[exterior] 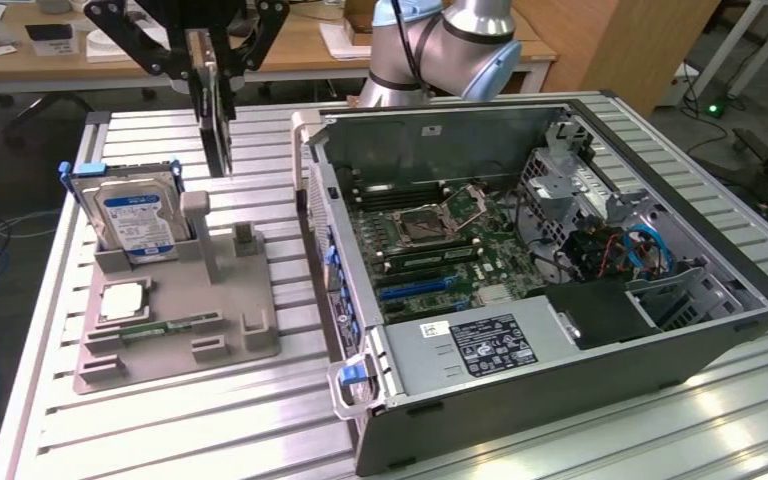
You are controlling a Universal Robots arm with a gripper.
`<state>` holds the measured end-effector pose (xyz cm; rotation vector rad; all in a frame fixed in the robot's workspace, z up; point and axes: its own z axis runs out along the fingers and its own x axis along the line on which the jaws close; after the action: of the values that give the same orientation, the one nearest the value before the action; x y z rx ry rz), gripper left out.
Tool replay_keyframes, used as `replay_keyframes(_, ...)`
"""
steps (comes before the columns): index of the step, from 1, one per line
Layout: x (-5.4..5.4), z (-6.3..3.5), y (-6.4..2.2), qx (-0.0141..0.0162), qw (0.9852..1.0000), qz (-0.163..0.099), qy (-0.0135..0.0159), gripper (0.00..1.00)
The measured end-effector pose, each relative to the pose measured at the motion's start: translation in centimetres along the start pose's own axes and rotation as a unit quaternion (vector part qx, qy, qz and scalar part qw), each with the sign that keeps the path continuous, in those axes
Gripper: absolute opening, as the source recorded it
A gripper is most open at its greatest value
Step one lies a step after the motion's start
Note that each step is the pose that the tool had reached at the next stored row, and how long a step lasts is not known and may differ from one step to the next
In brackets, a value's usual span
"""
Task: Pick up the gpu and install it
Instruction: 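Pick up the gpu and move the gpu toward the slot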
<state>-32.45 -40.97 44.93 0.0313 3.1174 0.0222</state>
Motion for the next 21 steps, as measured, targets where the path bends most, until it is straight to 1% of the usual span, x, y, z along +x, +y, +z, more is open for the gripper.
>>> replay_keyframes(3,0.0,0.0,0.0,-0.0002,1.0,0.0,0.0,0.27)
replay_keyframes(7,-0.2,0.0,0.0,-0.0021,1.0,0.0,0.0001,0.27)
replay_keyframes(15,-1.2,0.04,0.02,-0.0022,1.0,-0.001,0.0,0.27)
replay_keyframes(21,-1.6,0.07,0.03,-0.0022,1.0,-0.001,0.0001,0.27)
